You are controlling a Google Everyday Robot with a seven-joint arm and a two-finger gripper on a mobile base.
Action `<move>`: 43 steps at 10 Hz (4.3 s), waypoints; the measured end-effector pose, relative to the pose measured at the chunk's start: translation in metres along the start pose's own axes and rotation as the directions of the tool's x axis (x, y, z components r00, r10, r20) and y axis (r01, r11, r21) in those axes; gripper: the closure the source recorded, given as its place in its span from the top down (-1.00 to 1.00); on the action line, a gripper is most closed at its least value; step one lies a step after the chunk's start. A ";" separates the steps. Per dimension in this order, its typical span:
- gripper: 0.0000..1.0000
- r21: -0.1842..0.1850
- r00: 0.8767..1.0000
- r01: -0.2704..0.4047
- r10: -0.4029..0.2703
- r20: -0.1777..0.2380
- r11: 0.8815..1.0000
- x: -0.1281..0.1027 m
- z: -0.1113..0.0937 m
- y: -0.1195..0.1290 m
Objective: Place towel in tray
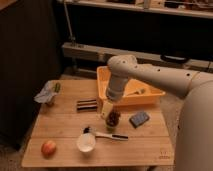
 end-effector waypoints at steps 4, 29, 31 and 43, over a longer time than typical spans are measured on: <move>0.60 0.000 1.000 0.000 0.000 0.000 1.000 0.000 0.000 0.000; 0.60 0.082 0.981 0.125 -0.136 0.137 0.989 -0.090 -0.015 0.012; 0.60 0.111 0.950 0.174 -0.196 0.244 0.979 -0.141 -0.014 0.017; 0.60 0.217 0.802 0.338 -0.401 0.442 0.916 -0.242 -0.007 0.034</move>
